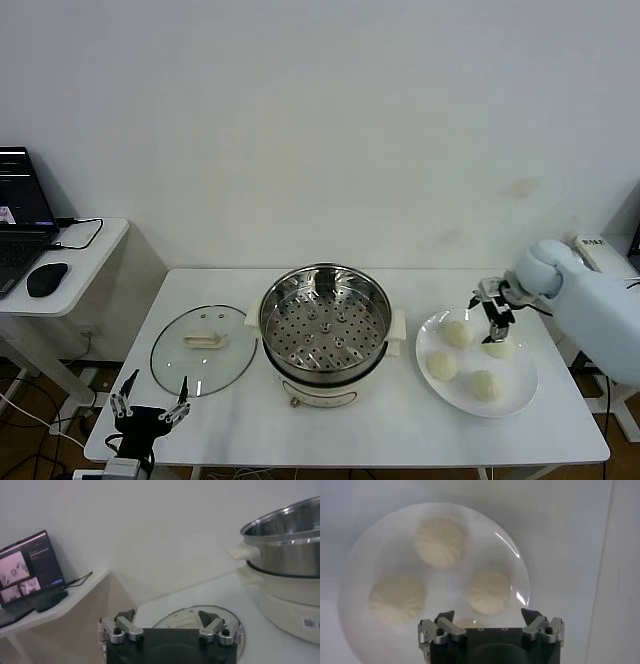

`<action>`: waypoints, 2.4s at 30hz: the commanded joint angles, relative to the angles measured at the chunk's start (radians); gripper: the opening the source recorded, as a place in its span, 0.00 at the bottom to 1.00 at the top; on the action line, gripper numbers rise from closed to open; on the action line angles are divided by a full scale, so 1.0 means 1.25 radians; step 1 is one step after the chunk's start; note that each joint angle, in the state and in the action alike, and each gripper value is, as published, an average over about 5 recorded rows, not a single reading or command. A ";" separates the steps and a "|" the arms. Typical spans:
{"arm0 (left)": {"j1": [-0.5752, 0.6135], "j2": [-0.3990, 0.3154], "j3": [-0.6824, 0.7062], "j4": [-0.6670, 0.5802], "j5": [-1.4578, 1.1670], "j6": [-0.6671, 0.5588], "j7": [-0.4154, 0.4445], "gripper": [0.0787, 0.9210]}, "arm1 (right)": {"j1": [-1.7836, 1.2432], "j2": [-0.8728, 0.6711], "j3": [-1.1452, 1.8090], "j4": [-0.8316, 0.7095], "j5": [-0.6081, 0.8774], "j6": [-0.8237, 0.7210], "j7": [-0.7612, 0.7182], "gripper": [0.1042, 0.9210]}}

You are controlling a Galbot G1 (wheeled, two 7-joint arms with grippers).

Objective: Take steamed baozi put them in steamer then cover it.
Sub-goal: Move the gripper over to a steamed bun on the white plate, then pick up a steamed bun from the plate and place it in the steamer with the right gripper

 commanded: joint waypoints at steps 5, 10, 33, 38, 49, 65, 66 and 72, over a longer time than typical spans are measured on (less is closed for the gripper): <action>-0.006 0.002 -0.002 0.023 0.006 -0.002 0.000 0.88 | -0.012 0.073 0.011 -0.092 -0.057 -0.002 0.033 0.88; -0.012 0.003 0.001 0.033 0.007 -0.002 0.001 0.88 | -0.010 0.086 0.014 -0.123 -0.068 0.001 0.040 0.88; -0.024 0.004 0.005 0.054 0.019 -0.002 0.002 0.88 | -0.020 0.124 0.024 -0.182 -0.062 -0.006 0.066 0.88; -0.025 0.004 0.006 0.057 0.020 -0.002 0.002 0.88 | -0.016 0.125 0.023 -0.187 -0.048 -0.007 0.064 0.77; -0.030 0.003 0.012 0.062 0.021 -0.003 0.001 0.88 | 0.003 0.099 0.021 -0.165 -0.011 -0.015 0.043 0.68; -0.030 0.010 0.019 0.041 0.020 -0.004 -0.012 0.88 | 0.311 0.008 -0.173 0.015 0.231 -0.053 -0.044 0.68; -0.030 0.010 0.016 0.039 0.020 -0.004 -0.014 0.88 | 0.338 0.021 -0.190 0.016 0.248 -0.053 -0.054 0.68; -0.025 0.017 0.000 0.021 0.018 -0.002 -0.018 0.88 | 0.462 0.126 -0.282 -0.025 0.296 -0.036 -0.089 0.68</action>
